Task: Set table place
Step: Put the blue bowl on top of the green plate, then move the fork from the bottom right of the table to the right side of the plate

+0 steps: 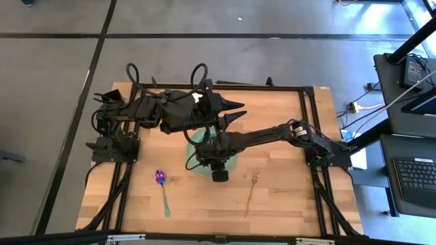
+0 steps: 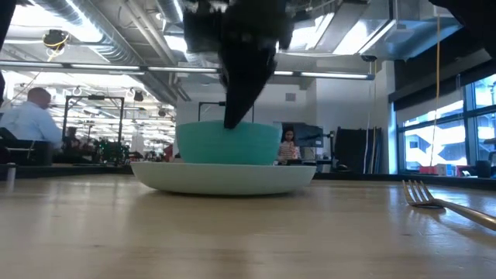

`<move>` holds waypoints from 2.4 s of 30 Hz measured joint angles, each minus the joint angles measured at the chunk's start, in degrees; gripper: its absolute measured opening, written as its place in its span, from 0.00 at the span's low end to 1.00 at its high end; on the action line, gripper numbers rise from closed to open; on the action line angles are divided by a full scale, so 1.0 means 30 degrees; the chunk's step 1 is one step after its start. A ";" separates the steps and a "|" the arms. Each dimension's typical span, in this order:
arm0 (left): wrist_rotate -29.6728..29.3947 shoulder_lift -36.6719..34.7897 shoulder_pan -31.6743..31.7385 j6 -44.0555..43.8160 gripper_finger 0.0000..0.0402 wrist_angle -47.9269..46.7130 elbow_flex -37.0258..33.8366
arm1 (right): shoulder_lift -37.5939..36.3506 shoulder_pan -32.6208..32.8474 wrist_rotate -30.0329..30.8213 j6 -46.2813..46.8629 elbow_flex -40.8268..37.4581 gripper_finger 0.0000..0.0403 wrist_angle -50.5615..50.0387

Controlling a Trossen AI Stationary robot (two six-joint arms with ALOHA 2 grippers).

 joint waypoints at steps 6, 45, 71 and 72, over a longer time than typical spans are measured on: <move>-0.0440 -0.0680 -0.0102 -0.0011 0.21 -0.0047 -0.0051 | -0.0015 0.0000 0.0000 0.0562 0.4437 0.31 -0.5048; 0.4821 -0.1602 -0.9610 -4.0173 0.21 -0.6163 -1.6250 | -0.2492 0.4175 -0.0976 0.3563 0.5466 0.31 -0.9628; 0.4572 -0.1609 -0.9341 -3.2532 0.21 -0.4911 -1.7777 | -0.2455 0.5518 -0.0874 2.4062 -0.4664 0.31 -0.3216; 0.4572 -0.1609 -0.9382 -3.2191 0.21 -0.4911 -1.7777 | -0.2455 0.5627 -0.0705 2.4729 -0.4664 0.31 -0.3662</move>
